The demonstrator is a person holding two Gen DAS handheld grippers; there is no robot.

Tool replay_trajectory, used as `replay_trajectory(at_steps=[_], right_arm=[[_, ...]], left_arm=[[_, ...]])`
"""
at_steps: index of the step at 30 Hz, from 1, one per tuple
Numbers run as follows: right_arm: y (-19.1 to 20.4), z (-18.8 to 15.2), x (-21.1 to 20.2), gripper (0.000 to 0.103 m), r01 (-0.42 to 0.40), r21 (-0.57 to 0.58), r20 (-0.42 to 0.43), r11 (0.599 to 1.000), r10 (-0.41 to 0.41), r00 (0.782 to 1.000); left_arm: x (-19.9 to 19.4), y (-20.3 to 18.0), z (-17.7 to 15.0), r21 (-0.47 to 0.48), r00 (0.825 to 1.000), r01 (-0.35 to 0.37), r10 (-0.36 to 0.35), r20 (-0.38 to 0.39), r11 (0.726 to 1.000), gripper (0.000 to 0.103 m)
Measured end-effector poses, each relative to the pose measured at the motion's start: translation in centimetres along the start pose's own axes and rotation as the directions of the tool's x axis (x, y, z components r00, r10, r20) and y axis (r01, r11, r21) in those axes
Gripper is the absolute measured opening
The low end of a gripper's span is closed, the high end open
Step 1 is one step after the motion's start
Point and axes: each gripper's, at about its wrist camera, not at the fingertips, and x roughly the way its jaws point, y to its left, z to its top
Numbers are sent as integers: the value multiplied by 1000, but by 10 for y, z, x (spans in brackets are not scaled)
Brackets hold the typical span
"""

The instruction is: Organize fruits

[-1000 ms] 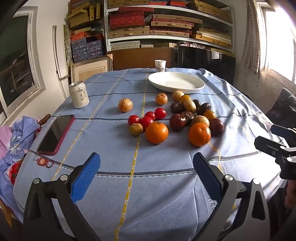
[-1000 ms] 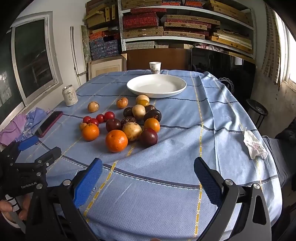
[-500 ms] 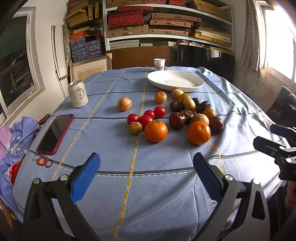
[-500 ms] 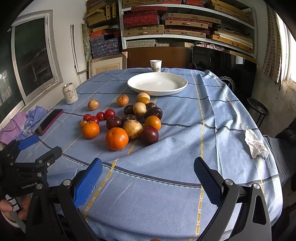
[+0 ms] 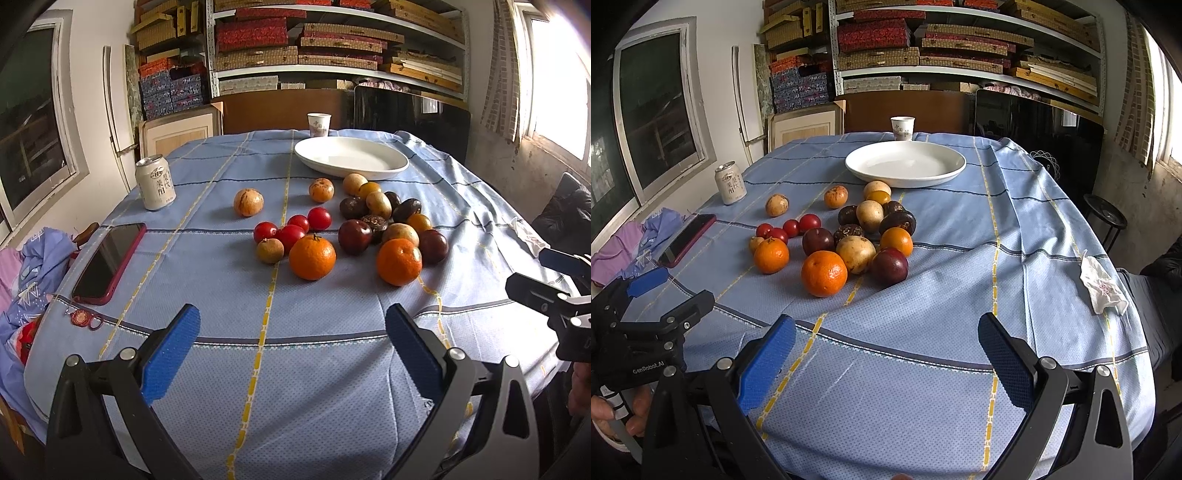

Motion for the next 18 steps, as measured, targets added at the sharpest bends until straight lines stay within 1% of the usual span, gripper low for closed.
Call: replay_trajectory(at_steps=[18], right_arm=[[0,-3,3,100,1,-6,-9,1000,-1,1000]], left_arm=[[2,1,-1,-3,1000,4,-4,-7,1000,99]])
